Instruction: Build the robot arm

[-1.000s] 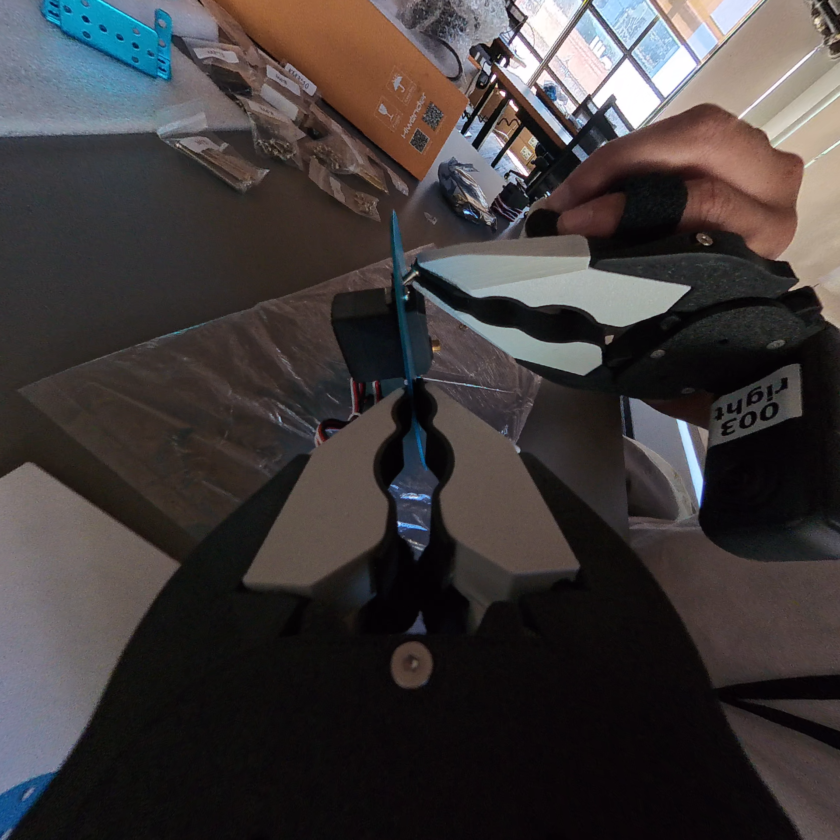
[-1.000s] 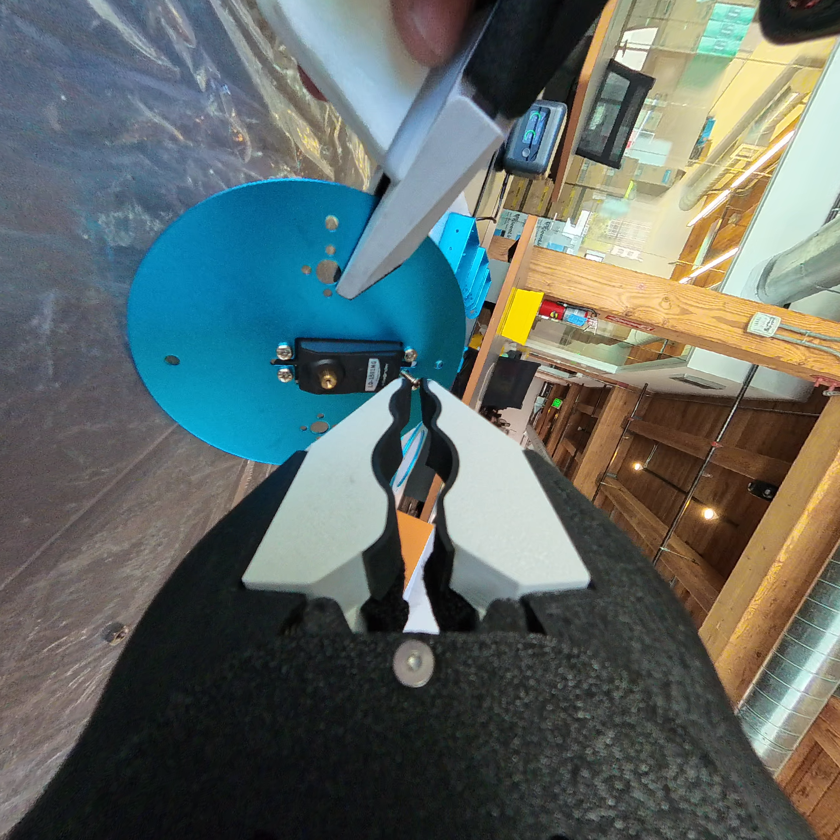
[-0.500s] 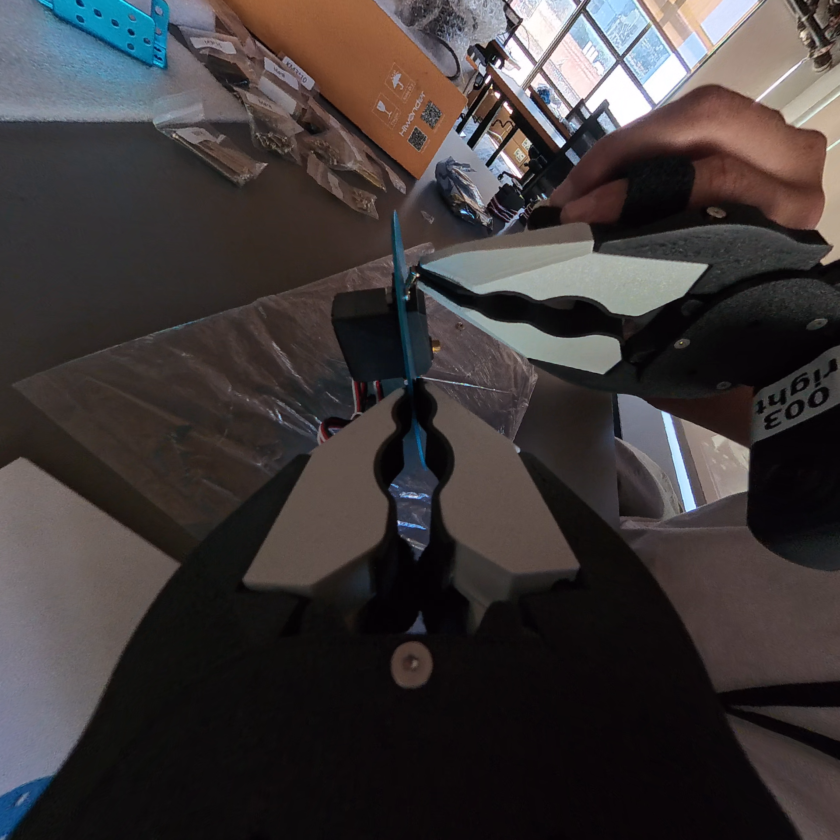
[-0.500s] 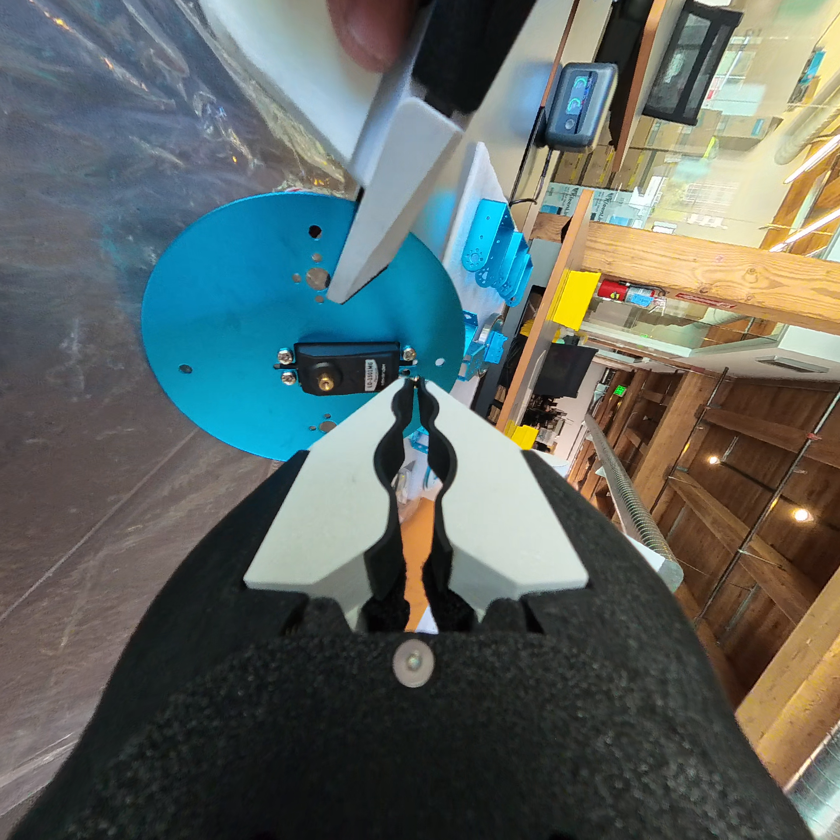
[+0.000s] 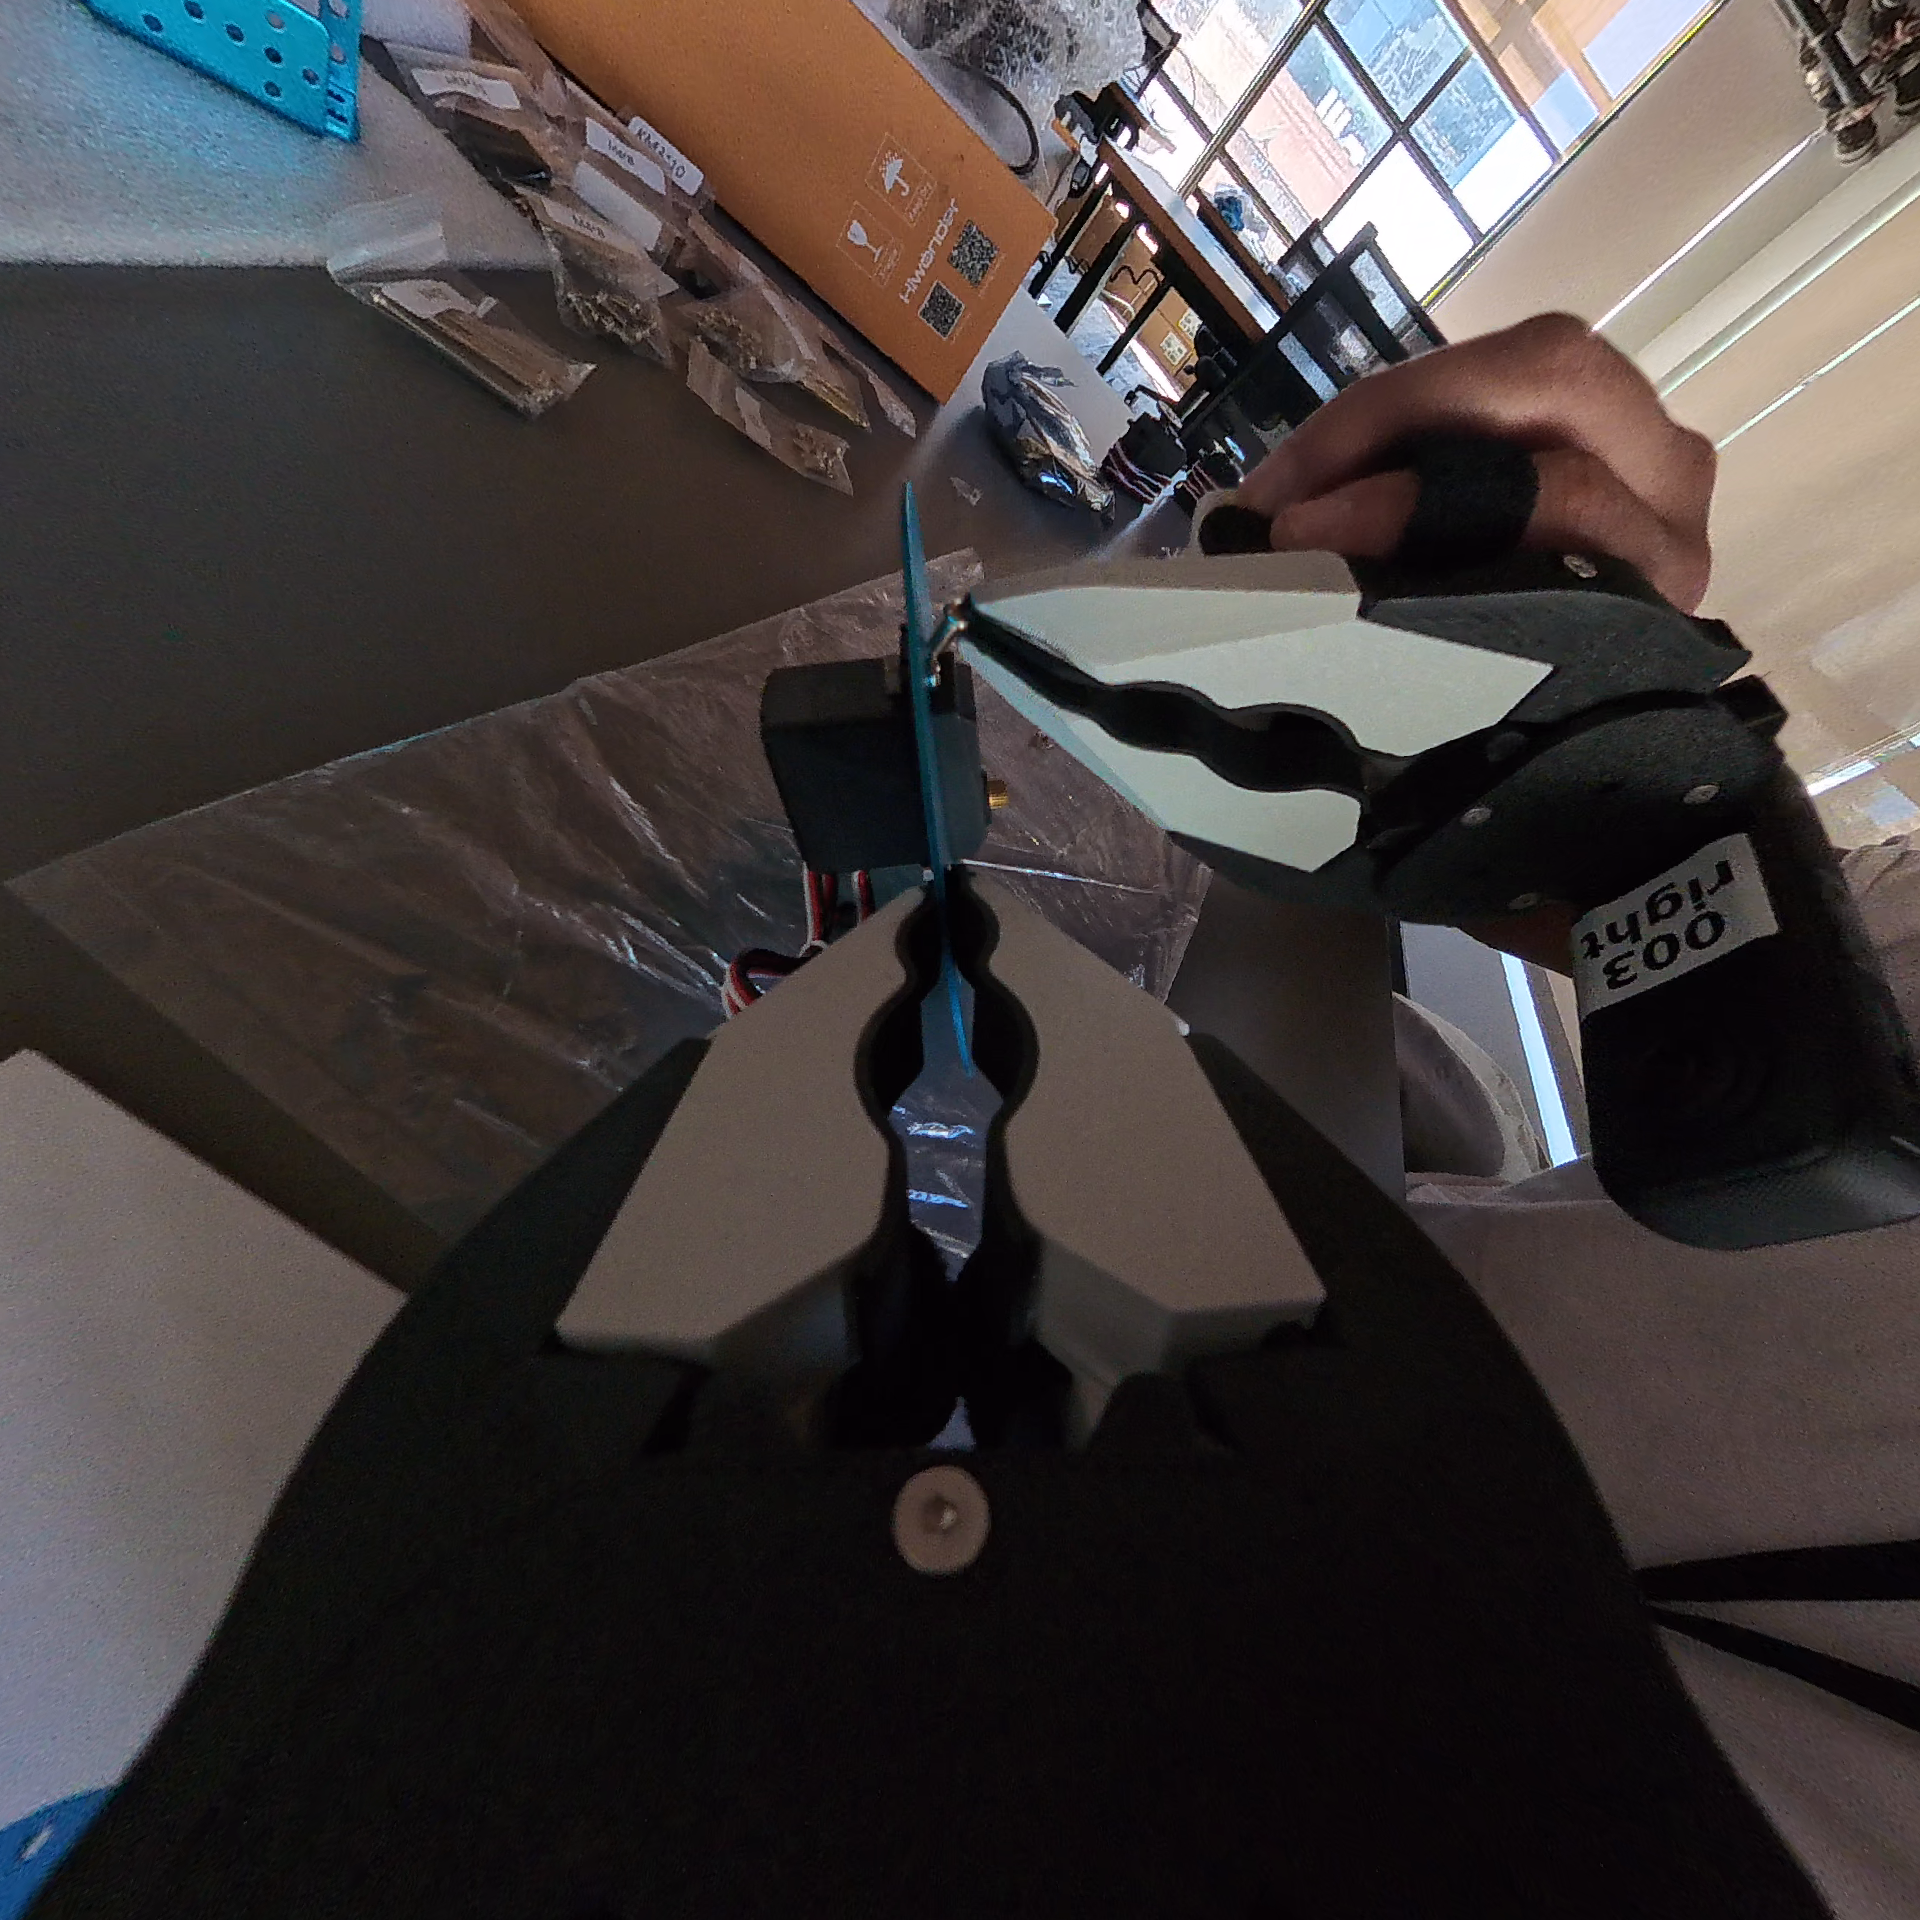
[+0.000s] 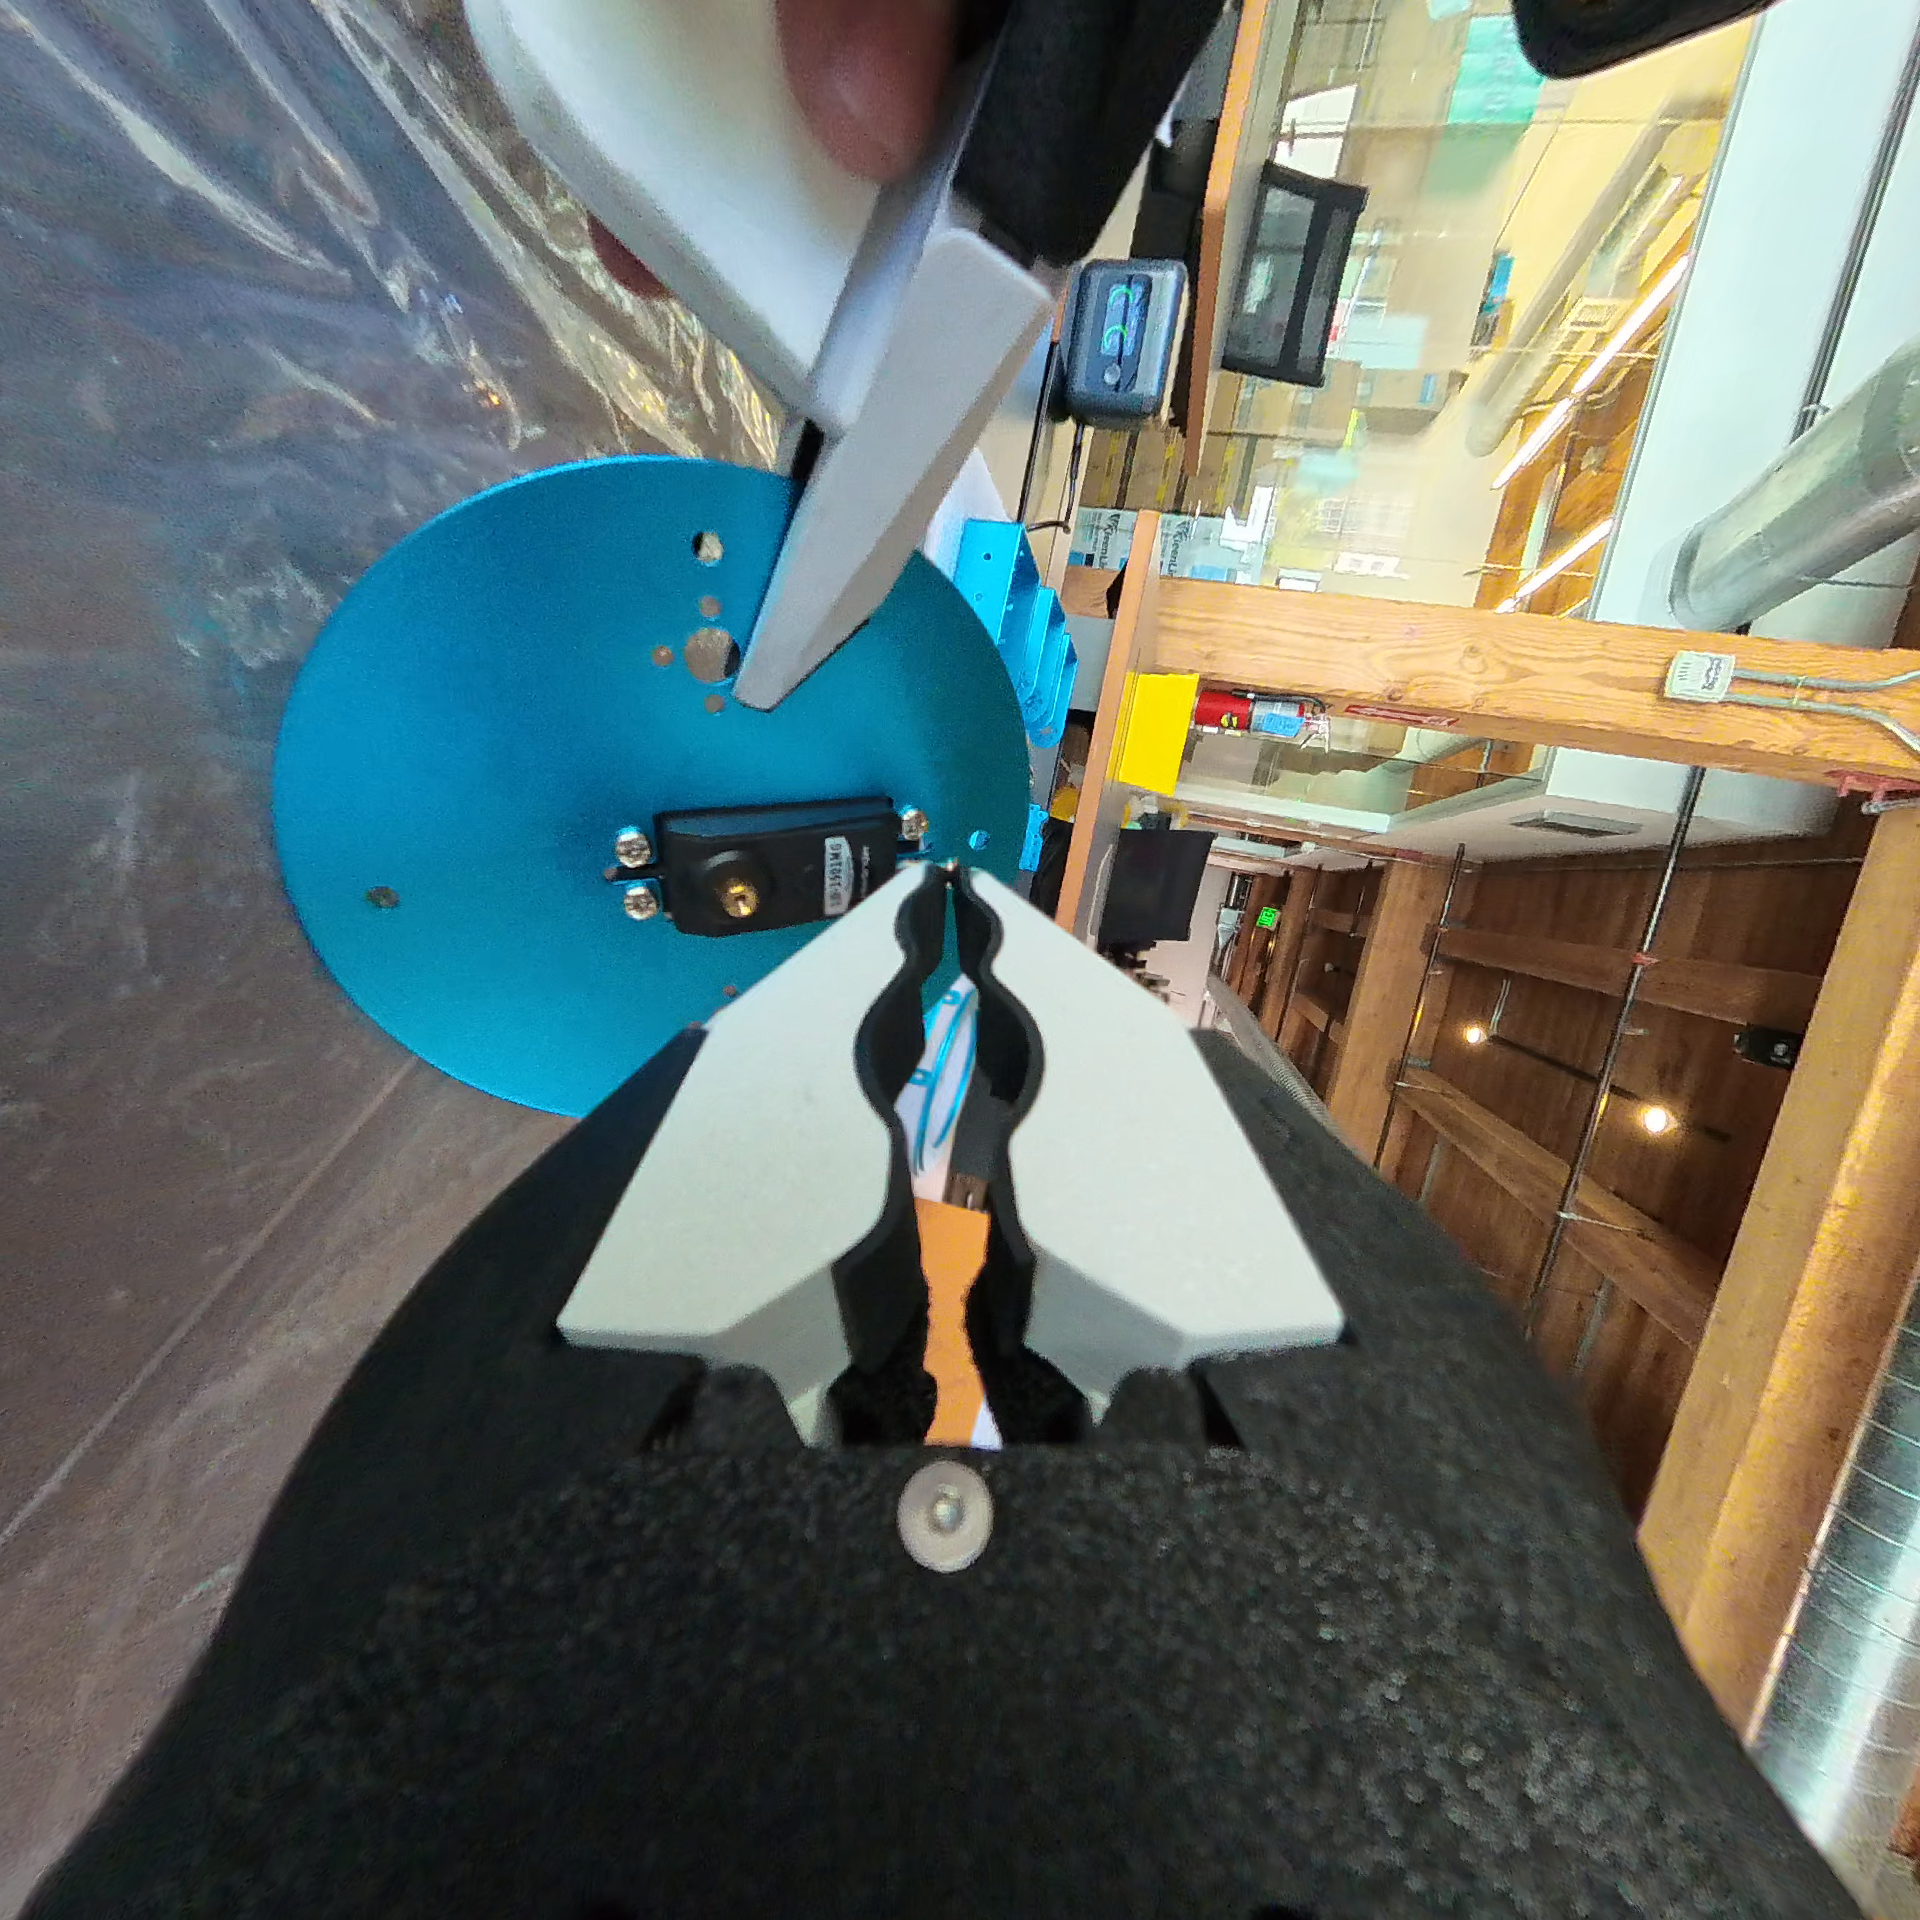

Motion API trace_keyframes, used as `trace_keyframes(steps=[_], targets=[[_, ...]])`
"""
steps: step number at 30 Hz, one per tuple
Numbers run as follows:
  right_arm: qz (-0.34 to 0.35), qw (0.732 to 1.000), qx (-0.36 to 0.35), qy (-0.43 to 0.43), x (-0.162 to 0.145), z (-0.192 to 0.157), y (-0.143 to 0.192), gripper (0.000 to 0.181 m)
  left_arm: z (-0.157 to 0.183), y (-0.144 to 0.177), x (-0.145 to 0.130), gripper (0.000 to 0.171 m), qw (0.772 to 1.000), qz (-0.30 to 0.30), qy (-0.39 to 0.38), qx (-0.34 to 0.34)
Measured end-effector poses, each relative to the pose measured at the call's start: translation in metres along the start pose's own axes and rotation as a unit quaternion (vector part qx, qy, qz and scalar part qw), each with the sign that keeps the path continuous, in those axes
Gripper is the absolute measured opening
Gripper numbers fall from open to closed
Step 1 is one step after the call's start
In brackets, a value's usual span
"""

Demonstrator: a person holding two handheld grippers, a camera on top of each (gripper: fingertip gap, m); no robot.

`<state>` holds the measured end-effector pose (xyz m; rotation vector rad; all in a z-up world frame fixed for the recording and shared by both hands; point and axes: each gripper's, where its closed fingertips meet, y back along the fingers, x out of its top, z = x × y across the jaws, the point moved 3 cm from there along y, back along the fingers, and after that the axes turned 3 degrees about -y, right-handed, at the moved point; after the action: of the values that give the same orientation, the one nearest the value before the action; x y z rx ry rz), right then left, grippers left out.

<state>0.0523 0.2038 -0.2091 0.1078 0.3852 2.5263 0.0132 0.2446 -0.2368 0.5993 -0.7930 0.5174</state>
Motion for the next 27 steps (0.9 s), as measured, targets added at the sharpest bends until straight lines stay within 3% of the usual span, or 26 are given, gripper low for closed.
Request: trace_keyframes(steps=[27], targets=[[0.017,0.998,0.006,-0.052,-0.0068,0.0012,0.0058,0.0,-0.002,0.001,0.0008,0.001,1.0,0.002,0.0,0.002]])
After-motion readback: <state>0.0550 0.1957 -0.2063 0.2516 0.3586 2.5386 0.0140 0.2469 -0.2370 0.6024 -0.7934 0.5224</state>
